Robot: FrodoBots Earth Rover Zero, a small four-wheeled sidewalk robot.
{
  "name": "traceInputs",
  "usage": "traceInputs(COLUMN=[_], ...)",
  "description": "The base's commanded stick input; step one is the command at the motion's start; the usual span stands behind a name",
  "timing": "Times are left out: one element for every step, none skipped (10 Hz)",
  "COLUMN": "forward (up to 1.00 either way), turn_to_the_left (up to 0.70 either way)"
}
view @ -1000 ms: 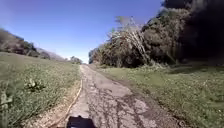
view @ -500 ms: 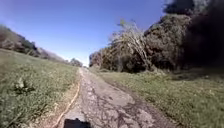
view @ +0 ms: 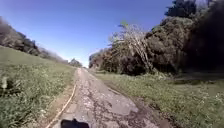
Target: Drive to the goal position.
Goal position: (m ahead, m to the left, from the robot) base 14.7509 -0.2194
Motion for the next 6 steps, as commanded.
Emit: traceInputs(forward=[0.5,0.5,0.5,0.5,0.5,0.5], turn_to_the_left=[0.0,0.0,0.0,0.0,0.0,0.0])
